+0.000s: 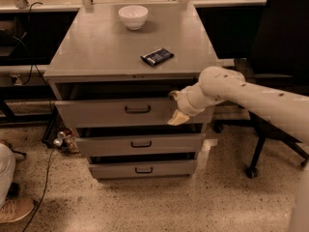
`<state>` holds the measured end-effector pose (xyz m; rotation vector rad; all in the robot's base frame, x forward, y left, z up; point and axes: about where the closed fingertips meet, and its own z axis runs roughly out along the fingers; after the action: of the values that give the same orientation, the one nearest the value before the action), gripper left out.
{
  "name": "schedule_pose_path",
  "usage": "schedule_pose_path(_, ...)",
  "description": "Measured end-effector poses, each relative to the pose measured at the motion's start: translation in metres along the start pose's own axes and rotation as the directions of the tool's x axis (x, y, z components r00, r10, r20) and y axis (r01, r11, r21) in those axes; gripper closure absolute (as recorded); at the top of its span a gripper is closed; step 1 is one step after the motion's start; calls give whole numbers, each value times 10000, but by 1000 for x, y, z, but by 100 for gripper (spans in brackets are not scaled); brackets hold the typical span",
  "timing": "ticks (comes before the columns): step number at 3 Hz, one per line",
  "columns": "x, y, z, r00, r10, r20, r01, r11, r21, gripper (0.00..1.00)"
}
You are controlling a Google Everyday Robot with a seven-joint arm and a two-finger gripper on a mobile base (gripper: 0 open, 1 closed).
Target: Open top drawer
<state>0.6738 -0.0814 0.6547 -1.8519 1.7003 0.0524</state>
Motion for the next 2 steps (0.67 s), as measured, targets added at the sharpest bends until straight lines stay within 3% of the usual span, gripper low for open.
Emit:
schedule_pose_path(1,11,16,-18,9997,179,-156,-180,9998,-43,71)
schedule_pose_path(2,11,16,-18,9997,179,-156,-180,9998,-43,93)
